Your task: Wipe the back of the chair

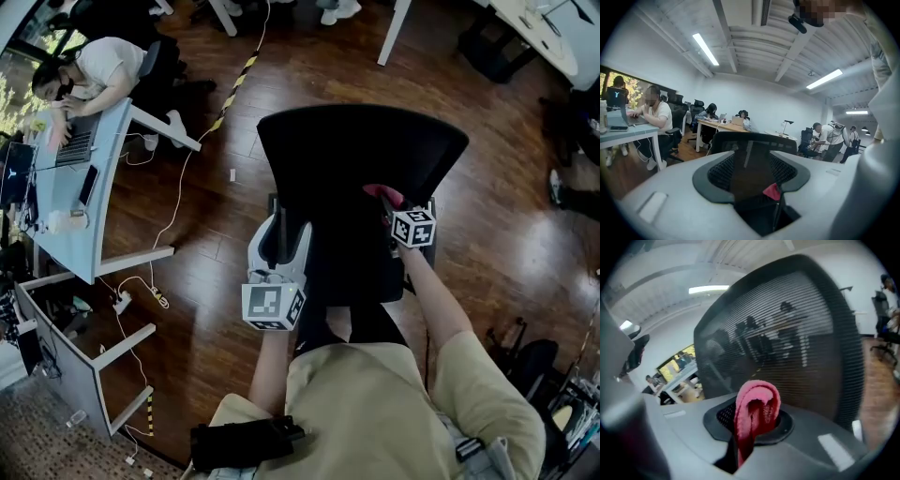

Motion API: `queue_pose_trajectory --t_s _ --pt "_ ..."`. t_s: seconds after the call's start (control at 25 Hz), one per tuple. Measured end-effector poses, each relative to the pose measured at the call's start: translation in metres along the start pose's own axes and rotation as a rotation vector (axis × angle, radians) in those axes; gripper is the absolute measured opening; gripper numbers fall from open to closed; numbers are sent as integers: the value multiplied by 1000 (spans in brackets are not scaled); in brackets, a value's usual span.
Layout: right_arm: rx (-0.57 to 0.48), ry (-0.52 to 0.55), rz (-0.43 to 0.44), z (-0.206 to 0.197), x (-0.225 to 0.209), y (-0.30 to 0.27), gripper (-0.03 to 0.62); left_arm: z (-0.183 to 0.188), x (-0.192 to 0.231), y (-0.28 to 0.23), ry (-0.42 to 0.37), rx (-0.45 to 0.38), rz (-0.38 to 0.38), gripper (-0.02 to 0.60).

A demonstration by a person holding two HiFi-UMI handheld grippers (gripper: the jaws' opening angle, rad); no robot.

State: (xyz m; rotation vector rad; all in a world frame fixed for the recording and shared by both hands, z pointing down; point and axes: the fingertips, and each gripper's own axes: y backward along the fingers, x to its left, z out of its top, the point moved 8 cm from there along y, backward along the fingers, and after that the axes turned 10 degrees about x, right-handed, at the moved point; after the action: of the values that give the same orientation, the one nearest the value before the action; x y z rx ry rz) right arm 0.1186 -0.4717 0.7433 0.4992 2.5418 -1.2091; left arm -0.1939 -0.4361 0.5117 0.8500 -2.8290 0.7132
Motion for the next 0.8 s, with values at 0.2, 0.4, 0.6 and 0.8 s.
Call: queue_pose_trajectory --t_s 0.2,0.4,0.6,0.8 --pt "10 118 442 11 160 -94 35 -25 21 2 -5 33 44 219" --pt "-30 65 418 32 204 -141 35 -37 33 10 -7 64 83 219" --pt "-70 -80 233 22 101 -111 35 -51 29 5 19 83 61 219" --pt "-126 -181 -30 -1 -42 -7 35 -61 9 -15 29 100 -31 218"
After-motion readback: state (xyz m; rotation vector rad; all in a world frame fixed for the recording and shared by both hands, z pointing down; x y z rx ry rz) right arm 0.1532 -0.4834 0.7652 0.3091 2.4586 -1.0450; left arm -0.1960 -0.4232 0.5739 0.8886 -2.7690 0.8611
